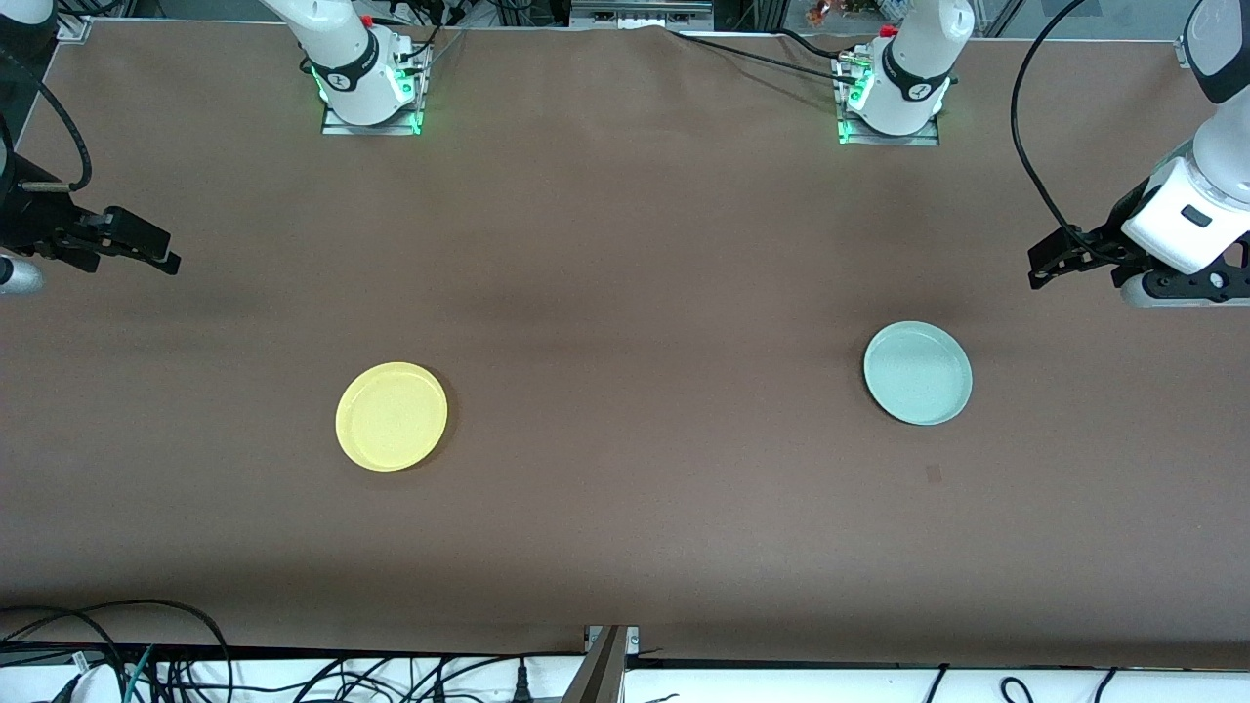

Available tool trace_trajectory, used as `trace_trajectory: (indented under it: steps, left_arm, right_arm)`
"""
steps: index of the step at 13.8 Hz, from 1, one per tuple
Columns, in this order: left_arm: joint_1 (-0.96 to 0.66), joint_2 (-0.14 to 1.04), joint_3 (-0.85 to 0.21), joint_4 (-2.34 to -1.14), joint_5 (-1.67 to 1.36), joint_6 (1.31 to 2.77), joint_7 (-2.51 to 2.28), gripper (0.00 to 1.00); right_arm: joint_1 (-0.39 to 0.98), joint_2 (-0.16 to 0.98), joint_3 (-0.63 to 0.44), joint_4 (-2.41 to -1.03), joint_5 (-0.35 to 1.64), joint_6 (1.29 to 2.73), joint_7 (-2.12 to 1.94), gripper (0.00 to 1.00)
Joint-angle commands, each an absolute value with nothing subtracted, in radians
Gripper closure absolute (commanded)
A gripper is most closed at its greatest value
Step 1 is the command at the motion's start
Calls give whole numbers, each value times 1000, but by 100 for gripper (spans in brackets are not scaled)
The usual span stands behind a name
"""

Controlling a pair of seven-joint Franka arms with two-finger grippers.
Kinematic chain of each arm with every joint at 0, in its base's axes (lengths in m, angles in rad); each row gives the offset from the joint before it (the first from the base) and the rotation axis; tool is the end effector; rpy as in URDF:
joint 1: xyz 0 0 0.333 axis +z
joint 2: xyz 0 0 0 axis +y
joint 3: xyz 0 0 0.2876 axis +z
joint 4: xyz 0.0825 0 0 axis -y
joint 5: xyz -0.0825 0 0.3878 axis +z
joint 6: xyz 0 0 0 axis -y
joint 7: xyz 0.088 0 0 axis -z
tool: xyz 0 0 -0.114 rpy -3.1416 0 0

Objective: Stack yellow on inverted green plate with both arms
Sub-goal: 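Move the left gripper down toward the rim of the green plate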

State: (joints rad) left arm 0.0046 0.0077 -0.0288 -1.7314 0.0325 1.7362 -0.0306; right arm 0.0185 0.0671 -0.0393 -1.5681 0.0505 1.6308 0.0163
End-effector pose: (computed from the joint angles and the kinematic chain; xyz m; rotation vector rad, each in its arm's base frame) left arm 0.5684 -0.0105 0.5221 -3.1097 -0.0016 0.0031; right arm 0.5814 -0.0060 0.5576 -3.0932 0.0621 0.0066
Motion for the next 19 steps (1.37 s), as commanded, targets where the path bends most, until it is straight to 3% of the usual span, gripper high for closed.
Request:
trace_trajectory:
  steps: [1,12,19]
  left_arm:
    - [43,26,-28,-1701,11,1713,67,0]
    - [32,46,-40,-1687,17,1713,45,0]
    - [61,142,-28,-1678,17,1717,161,0]
  right_arm:
    - [12,63,-34,-1563,41,1620,18,0]
    - [12,64,-34,-1565,41,1620,21,0]
    - [12,66,-34,-1568,43,1618,20,0]
